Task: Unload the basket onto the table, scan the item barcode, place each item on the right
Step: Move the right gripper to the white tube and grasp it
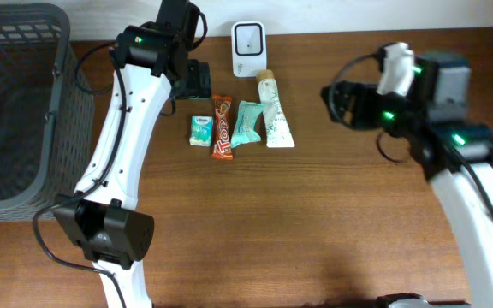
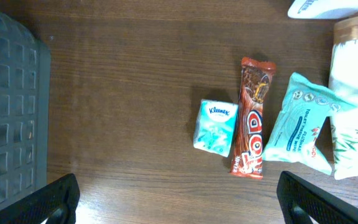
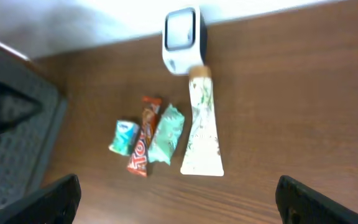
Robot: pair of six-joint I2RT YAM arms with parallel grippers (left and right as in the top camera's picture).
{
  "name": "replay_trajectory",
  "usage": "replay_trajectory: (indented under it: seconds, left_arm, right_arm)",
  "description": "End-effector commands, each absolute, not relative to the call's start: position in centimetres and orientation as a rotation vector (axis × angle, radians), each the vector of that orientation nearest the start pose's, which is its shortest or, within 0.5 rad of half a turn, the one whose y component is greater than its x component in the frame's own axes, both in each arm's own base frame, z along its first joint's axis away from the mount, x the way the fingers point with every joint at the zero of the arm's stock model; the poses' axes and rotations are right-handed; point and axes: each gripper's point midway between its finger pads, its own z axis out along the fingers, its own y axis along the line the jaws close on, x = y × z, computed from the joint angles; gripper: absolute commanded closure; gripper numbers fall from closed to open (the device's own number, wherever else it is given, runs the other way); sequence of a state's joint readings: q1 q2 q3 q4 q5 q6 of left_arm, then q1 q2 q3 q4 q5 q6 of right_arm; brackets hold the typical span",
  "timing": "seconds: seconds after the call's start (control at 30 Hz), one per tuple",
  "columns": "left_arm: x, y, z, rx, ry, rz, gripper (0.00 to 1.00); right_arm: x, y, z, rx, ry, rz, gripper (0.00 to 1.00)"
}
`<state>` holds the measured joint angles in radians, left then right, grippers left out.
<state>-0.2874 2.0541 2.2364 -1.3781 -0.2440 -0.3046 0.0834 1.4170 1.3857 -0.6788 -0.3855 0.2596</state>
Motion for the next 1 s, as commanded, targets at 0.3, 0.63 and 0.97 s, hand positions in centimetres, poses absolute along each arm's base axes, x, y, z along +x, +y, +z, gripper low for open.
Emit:
replay_trajectory:
  seconds: [0.3,0.63,0.97]
  left_arm:
    - [45.4,-9.1,22.3,-0.096,2.714,0.173,0.01]
    - [45.4,-9.1,22.3,-0.096,2.714,0.173,0.01]
    - [45.4,-9.1,22.3,-0.096,2.714,0.173,0.01]
  right_arm:
    - [49.8,17.0,15.9,-0.155,2.283,0.73,0.07]
    - [50.4,18.4,6.1,-0.14,2.433,0.738,0.38]
    - [49.9,19.2,1.3,-0.131,2.523,0.515,0.6]
